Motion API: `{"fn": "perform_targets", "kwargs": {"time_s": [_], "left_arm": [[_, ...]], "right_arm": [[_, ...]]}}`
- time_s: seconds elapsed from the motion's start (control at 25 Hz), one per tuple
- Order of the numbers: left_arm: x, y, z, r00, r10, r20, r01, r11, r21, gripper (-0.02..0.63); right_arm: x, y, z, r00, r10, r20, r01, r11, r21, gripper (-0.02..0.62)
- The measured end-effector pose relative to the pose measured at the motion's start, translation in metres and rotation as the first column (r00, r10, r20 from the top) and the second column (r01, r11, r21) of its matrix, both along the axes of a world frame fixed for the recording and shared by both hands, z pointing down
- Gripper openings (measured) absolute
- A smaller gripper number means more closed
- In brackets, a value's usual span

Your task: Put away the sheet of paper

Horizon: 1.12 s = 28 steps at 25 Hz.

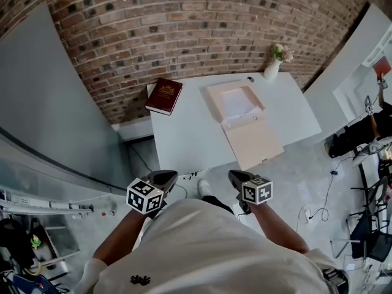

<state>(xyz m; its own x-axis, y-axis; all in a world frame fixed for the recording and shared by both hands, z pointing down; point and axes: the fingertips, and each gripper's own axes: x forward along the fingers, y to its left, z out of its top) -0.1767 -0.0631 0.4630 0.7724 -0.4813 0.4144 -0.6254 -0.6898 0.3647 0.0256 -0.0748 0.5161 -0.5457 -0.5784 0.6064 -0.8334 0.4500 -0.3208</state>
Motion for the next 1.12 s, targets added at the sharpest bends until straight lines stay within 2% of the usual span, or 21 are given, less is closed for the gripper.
{"fn": "perform_targets", "kwargs": {"time_s": [0.4, 1.12], "left_arm": [[0.007, 0.003, -0.001, 0.999, 0.040, -0.005, -0.040, 0.999, 0.011, 0.025], [-0.025, 0.008, 0.015, 1.000, -0.024, -0.015, 0.024, 1.000, -0.010, 0.025]], "right_arm": [[0.004, 0.010, -0.009, 1.000, 0.024, -0.010, -0.023, 0.999, 0.038, 0.028], [-0.014, 0.007, -0.004, 1.000, -0.009, -0.019, 0.010, 0.997, 0.075, 0.028]]}}
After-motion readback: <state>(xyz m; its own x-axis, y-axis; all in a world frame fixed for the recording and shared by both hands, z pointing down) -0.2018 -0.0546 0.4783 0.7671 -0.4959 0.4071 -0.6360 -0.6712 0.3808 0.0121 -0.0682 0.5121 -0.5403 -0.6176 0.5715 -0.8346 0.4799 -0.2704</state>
